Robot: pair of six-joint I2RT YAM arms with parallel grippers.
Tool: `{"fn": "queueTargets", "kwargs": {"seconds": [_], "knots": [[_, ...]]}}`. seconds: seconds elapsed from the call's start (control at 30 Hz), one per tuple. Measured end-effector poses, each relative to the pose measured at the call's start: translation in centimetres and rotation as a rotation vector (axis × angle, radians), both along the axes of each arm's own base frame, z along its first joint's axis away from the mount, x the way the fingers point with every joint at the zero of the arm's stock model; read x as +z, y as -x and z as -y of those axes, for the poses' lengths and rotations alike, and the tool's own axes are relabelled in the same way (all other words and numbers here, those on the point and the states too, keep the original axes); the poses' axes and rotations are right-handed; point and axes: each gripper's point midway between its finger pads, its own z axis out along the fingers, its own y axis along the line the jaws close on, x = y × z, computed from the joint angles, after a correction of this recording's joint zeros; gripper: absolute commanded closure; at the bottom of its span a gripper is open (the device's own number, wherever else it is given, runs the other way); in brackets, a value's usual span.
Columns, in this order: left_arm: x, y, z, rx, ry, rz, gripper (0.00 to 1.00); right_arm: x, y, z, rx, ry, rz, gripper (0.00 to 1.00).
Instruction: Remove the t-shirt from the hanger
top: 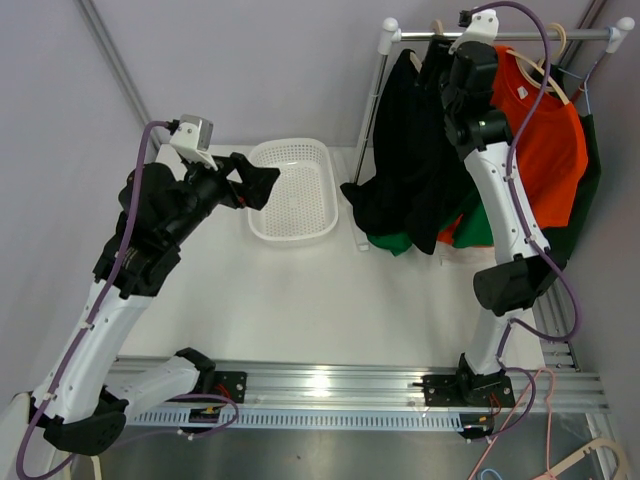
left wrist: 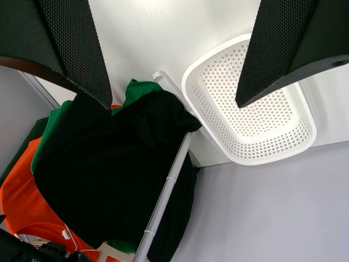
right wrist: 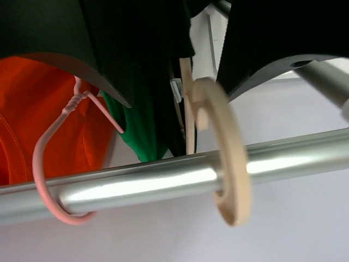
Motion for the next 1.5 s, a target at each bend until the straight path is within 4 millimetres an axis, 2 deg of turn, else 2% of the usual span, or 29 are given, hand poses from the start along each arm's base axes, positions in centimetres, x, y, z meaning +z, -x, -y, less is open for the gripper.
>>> {"fn": "queueTargets", "kwargs": {"seconds": [0.07, 0.2, 0.23, 0.27, 0.3, 0.33, 0.37, 0.4, 0.6, 0.73, 0.83, 1.03, 1.13, 1.23, 1.33, 1.43, 1.5], "knots": [[0.0, 0.0, 0.0, 0.001, -0.004, 0.002, 0.0, -0.4, -0.4, 0.4, -0.003, -0.004, -0.008, 0.39], [-0.1, -0.1, 0.0, 0.002, -0.007, 0.002, 0.01, -0.9, -1.0, 0.4, 0.004, -0.006, -0.016, 0.42], [-0.1, -0.1, 0.0, 0.003, -0.007, 0.002, 0.01, -0.9, -1.2, 0.3, 0.01, -0.007, -0.015, 0.46], [-0.1, -0.1, 0.0, 0.003, -0.007, 0.002, 0.01, -0.9, -1.3, 0.1, 0.016, -0.008, -0.014, 0.53], [-0.1, -0.1, 0.0, 0.004, -0.008, 0.001, 0.0, -0.9, -1.4, 0.1, 0.02, -0.007, -0.014, 0.67], [-0.2, -0.2, 0.0, 0.005, -0.008, 0.0, 0.0, -0.8, -1.5, 0.0, 0.028, -0.007, -0.012, 0.77], [-0.2, -0.2, 0.0, 0.006, -0.009, -0.001, 0.01, -0.8, -1.6, -0.2, 0.039, -0.016, -0.01, 0.94], [-0.3, -0.3, 0.0, 0.007, -0.01, -0.004, 0.0, -0.6, -1.7, -0.3, 0.048, -0.025, -0.006, 0.99], [-1.2, -1.1, 0.5, 0.004, -0.025, -0.03, 0.01, -0.4, -2.1, -0.1, 0.072, -0.038, -0.002, 1.0], [-1.7, -1.5, 1.3, -0.02, -0.044, -0.044, 0.0, 0.8, -1.9, 0.0, 0.078, -0.04, 0.012, 1.0], [-1.1, -1.6, 2.1, -0.04, -0.056, -0.034, 0.01, 2.5, -1.4, 0.0, 0.087, -0.045, 0.043, 1.0], [0.5, -1.3, 3.5, -0.084, -0.075, 0.008, 0.01, 2.4, -0.9, 0.0, 0.088, -0.039, 0.023, 1.0], [0.8, -0.3, 5.1, -0.138, -0.105, 0.041, 0.01, 2.5, -0.1, 0.1, 0.063, -0.041, 0.015, 1.0], [0.9, 1.7, 7.5, -0.23, -0.147, 0.089, 0.0, 2.7, 2.3, 0.3, 0.013, -0.042, 0.003, 1.0], [0.7, 3.9, 9.8, -0.303, -0.194, 0.147, 0.01, 3.2, 6.1, -0.3, -0.006, -0.046, -0.001, 1.0], [-0.3, 6.1, 11.7, -0.372, -0.233, 0.199, 0.01, 4.9, 10.0, -0.7, 0.007, -0.076, 0.027, 1.0], [-1.4, 7.4, 12.6, -0.413, -0.25, 0.226, 0.0, 5.8, 11.8, 0.1, -0.022, -0.109, 0.043, 1.0]]}}
